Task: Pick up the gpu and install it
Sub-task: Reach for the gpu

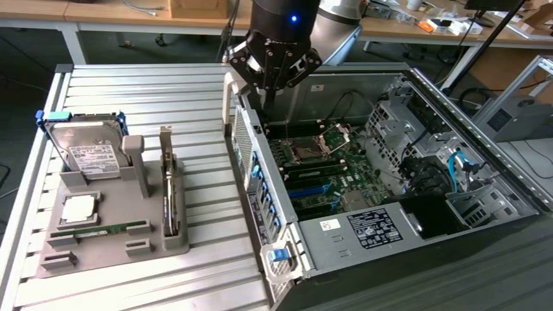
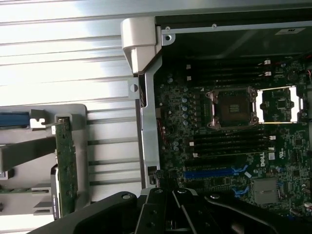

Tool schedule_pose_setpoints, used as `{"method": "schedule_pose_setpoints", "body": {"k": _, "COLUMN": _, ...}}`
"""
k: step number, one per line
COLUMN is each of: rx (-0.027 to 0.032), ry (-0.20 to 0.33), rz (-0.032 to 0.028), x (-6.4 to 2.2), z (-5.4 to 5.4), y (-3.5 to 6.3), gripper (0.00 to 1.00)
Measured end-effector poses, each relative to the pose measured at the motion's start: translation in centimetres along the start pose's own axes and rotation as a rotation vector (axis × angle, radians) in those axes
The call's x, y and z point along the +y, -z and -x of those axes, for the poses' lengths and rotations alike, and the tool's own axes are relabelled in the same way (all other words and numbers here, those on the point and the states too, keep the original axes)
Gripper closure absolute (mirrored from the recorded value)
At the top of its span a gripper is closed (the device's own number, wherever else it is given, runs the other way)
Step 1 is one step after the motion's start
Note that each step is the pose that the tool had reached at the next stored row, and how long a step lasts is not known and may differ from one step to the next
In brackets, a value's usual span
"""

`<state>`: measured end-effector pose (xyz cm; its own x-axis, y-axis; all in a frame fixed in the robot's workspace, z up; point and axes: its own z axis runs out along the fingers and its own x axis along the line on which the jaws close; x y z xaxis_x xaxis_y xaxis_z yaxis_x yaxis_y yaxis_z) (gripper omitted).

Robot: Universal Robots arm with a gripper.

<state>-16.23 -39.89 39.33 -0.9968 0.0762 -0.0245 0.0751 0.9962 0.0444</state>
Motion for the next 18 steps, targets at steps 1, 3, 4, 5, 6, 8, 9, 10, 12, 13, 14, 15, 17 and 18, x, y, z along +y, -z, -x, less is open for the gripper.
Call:
{"method": "schedule_pose_setpoints", "body": {"k": 1, "rx": 0.0, "ry": 0.0, "rz": 0.0, "x": 0.0, "z": -0.03, "y": 0.0, "gripper": 0.89}}
{"method": "schedule_pose_setpoints", "body": {"k": 3, "rx": 0.0, "ry": 0.0, "rz": 0.0, "x": -0.01, "z": -0.08, "y": 0.0, "gripper": 0.89}}
{"method": "schedule_pose_setpoints", "body": {"k": 4, "rx": 0.0, "ry": 0.0, "rz": 0.0, "x": -0.01, "z": -0.1, "y": 0.0, "gripper": 0.89}}
{"method": "schedule_pose_setpoints", "body": {"k": 5, "rx": 0.0001, "ry": 0.0, "rz": 0.0, "x": -0.01, "z": -0.13, "y": 0.0, "gripper": 0.89}}
{"method": "schedule_pose_setpoints", "body": {"k": 6, "rx": 0.0, "ry": 0.0, "rz": 0.0, "x": -0.01, "z": -0.15, "y": 0.0, "gripper": 0.89}}
{"method": "schedule_pose_setpoints", "body": {"k": 8, "rx": 0.0, "ry": 0.0, "rz": 0.0, "x": -0.02, "z": -0.21, "y": 0.01, "gripper": 0.89}}
{"method": "schedule_pose_setpoints", "body": {"k": 9, "rx": 0.0, "ry": 0.0, "rz": 0.0001, "x": -0.02, "z": -0.24, "y": 0.0, "gripper": 0.89}}
{"method": "schedule_pose_setpoints", "body": {"k": 10, "rx": 0.0, "ry": 0.0, "rz": 0.0, "x": -0.02, "z": -0.26, "y": 0.01, "gripper": 0.89}}
{"method": "schedule_pose_setpoints", "body": {"k": 12, "rx": 0.0, "ry": 0.0, "rz": 0.0, "x": -0.02, "z": -0.31, "y": 0.01, "gripper": 0.89}}
{"method": "schedule_pose_setpoints", "body": {"k": 13, "rx": 0.0, "ry": 0.0, "rz": 0.0, "x": -0.02, "z": -0.32, "y": 0.01, "gripper": 0.89}}
{"method": "schedule_pose_setpoints", "body": {"k": 14, "rx": 0.0, "ry": 0.0, "rz": 0.0, "x": -0.03, "z": -0.35, "y": 0.01, "gripper": 0.89}}
{"method": "schedule_pose_setpoints", "body": {"k": 15, "rx": 0.0, "ry": 0.0, "rz": 0.0, "x": -0.03, "z": -0.37, "y": 0.01, "gripper": 0.89}}
{"method": "schedule_pose_setpoints", "body": {"k": 17, "rx": 0.0001, "ry": 0.0, "rz": 0.0, "x": -0.03, "z": -0.4, "y": 0.01, "gripper": 0.89}}
{"method": "schedule_pose_setpoints", "body": {"k": 18, "rx": 0.0001, "ry": 0.0, "rz": 0.0, "x": -0.03, "z": -0.42, "y": 0.01, "gripper": 0.89}}
